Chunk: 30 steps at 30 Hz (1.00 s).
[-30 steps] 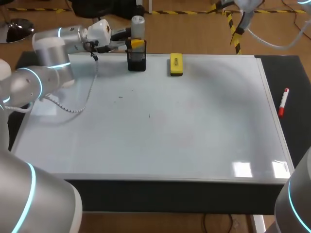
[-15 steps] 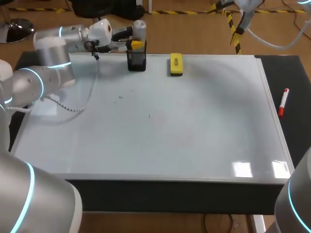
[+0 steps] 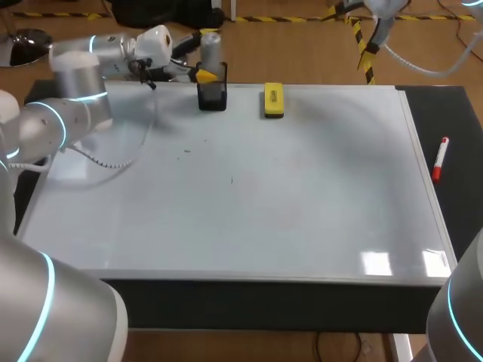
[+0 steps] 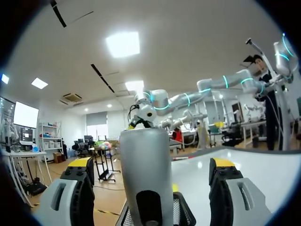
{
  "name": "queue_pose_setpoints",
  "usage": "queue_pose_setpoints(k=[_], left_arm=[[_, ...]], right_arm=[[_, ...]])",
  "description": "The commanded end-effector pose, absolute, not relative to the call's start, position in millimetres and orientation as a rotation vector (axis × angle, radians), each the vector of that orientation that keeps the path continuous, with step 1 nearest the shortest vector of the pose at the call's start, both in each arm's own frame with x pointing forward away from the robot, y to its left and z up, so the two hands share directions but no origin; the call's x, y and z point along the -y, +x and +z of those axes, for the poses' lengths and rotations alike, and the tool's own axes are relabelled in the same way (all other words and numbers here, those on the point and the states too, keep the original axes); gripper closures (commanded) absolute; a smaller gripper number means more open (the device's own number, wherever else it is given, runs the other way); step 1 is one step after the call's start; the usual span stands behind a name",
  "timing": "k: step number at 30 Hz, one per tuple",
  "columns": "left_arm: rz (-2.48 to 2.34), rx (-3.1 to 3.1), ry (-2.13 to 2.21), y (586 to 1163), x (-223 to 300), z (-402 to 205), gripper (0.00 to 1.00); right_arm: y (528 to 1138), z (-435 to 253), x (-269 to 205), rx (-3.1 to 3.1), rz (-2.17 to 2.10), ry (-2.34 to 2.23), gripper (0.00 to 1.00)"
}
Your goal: Pick up the inspection probe, press it on each red-marked spot on the whiteboard one by one, put down the probe, pick up the eraser, and wipe off all the red marks.
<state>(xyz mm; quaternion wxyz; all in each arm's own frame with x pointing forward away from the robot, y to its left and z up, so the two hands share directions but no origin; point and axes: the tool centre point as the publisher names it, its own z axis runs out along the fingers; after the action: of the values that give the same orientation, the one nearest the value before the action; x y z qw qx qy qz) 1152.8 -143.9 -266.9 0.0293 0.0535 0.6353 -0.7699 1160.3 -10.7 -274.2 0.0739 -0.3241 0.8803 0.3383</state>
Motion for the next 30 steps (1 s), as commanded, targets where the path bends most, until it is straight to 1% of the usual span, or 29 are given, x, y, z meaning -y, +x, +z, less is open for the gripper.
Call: queue_pose_setpoints(k=[1,16,30], left_arm=[[-2.350,-1.971,0.156,1149.8,136.8,-260.1,0.00],[-2.187,-1.936,-0.007,1132.7,99.6,-249.5,0.00],[-2.066,-1.850,-0.259,1095.9,55.4,-243.9,0.00]], right_arm=[[1157.7,-272.1,11.0,-2.644,1.005,-0.975,0.00],[1157.7,-272.1,11.0,-2.644,1.005,-0.975,0.00],[1157.7,-272.1,11.0,-2.644,1.005,-0.975,0.00]])
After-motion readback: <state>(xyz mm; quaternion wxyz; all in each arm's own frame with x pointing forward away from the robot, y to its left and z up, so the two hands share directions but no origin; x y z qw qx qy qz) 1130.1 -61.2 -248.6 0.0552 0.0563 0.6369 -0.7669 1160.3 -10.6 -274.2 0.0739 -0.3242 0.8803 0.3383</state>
